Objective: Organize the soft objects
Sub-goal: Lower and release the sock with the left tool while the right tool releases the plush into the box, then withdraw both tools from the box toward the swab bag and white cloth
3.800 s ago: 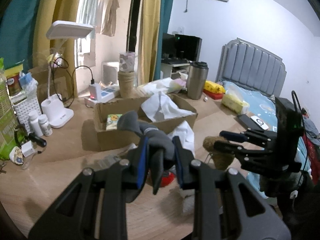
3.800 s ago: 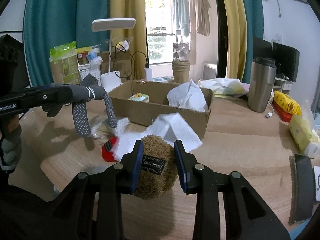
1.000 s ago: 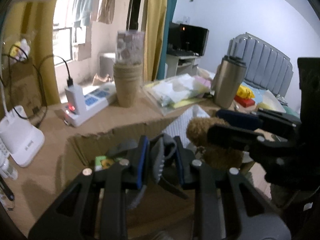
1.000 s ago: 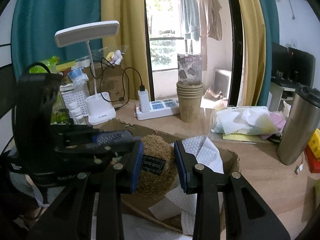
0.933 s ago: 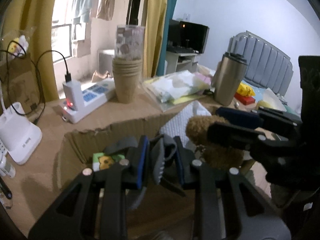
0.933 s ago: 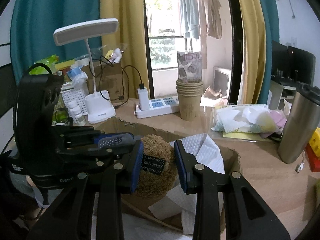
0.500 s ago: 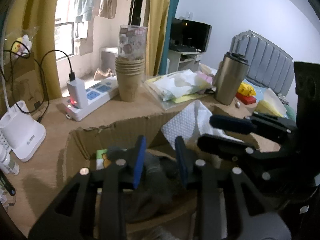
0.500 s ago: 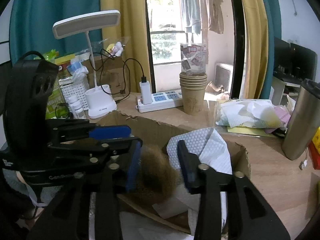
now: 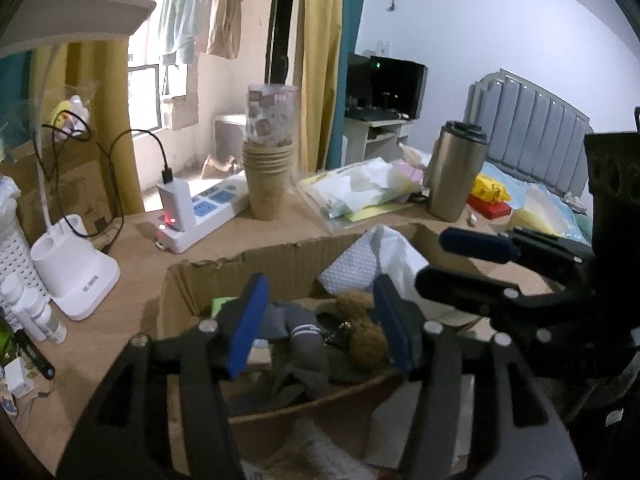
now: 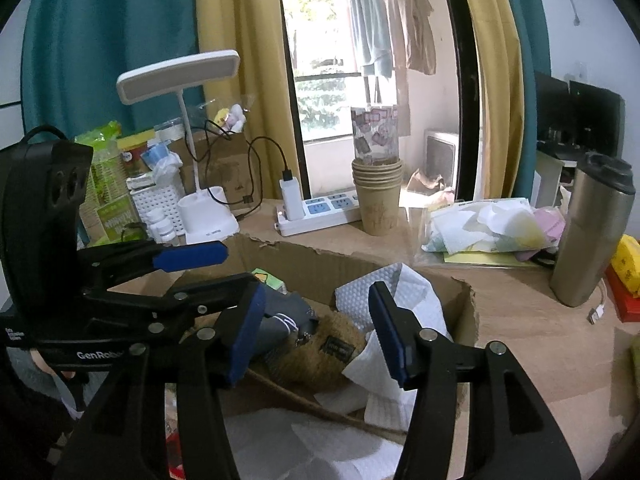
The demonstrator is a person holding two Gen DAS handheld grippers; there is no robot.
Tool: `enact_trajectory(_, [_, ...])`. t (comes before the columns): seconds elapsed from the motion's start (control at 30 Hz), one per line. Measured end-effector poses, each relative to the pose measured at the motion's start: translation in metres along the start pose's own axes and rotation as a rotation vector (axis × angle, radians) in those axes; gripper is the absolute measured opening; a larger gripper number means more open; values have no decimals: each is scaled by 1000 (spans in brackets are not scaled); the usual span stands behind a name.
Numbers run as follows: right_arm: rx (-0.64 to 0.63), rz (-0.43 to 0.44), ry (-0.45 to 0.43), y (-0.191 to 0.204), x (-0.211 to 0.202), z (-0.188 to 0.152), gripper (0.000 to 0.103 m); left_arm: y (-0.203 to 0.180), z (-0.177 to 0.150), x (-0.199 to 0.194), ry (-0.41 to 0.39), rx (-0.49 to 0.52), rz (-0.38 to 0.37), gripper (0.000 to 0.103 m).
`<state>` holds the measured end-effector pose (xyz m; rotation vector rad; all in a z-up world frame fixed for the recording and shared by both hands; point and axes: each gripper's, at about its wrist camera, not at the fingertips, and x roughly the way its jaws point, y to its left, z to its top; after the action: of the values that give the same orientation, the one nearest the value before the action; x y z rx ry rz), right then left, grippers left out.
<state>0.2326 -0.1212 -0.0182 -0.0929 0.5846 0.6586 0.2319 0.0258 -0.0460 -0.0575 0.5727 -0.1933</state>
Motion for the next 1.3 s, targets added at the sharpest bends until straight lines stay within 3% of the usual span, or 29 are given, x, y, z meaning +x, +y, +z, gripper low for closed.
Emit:
enact_trajectory(0.4, [7,-31,-41,4,-42,-10,58,-15,-8,-52,-75,4,4,63])
enact_trajectory(0.53, [-2,-48,-55,8,-59,-13,58,-13,-13,-71,-103,-16,10,79])
enact_trajectory(0.73, [-10,-76,-72,10,-79,-18,58,-12,-26,-97,-125,-37,8,83])
enact_trajectory(0.97, [20,-103,-66,3,-93,-31,58,-9,-49,-113,-110,-58,28,84])
enact_trajectory(1.3, [96,-114,10,-7,-79,-61,58,4,-85,-108,-43,-105,97,84])
